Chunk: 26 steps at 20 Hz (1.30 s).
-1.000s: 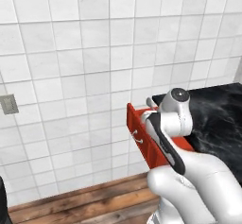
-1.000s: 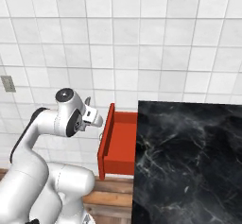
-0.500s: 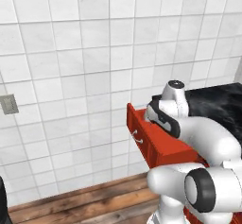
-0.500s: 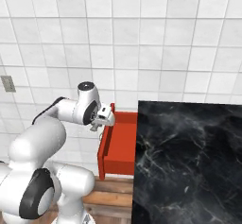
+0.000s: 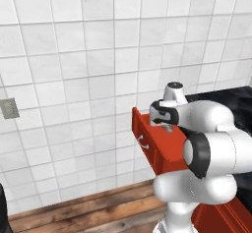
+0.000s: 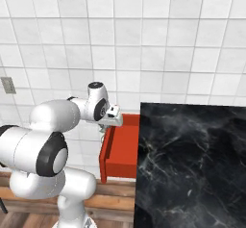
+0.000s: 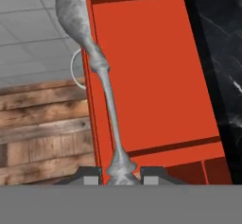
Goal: Organize the utensils by type. Pick up the wooden spoons from the counter and place them in the open cabinet. Then pick up the metallic utensils from the counter and place them in the open drawer.
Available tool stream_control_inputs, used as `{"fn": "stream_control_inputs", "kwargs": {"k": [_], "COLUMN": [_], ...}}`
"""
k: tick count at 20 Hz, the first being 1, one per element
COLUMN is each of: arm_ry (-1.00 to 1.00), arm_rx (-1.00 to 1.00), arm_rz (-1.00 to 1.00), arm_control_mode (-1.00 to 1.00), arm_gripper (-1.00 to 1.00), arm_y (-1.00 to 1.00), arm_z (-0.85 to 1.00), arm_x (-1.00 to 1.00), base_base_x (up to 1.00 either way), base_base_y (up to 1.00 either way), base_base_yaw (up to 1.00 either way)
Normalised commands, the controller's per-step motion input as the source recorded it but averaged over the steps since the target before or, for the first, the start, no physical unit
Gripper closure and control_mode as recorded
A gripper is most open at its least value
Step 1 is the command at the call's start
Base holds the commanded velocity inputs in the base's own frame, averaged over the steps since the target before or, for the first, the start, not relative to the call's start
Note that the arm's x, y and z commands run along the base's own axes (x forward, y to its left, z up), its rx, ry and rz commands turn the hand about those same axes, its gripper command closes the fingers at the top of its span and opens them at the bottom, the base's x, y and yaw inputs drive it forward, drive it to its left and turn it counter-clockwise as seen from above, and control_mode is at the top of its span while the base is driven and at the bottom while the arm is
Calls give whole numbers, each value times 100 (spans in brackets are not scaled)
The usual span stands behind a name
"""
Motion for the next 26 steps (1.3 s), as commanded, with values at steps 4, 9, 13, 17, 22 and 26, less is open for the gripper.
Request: {"fn": "stream_control_inputs", "kwargs": {"k": [4, 9, 13, 17, 22, 26], "arm_ry": [-3, -1, 1, 8, 9, 12], "arm_rx": [-9, 1, 4, 2, 1, 0], "arm_rz": [6, 8, 6, 0, 0, 0], "arm_control_mode": [-100, -100, -100, -100, -100, -100], "arm_gripper": [100, 100, 100, 100, 100, 100], "arm_y": [-13, -20, -10, 0, 0, 0], "arm_z": [-58, -36, -24, -19, -25, -23], "arm_x": [2, 10, 24, 32, 28, 31], "base_base_x": [0, 0, 0, 0, 0, 0], "base_base_y": [0, 0, 0, 0, 0, 0], "base_base_yaw": [0, 0, 0, 0, 0, 0]}}
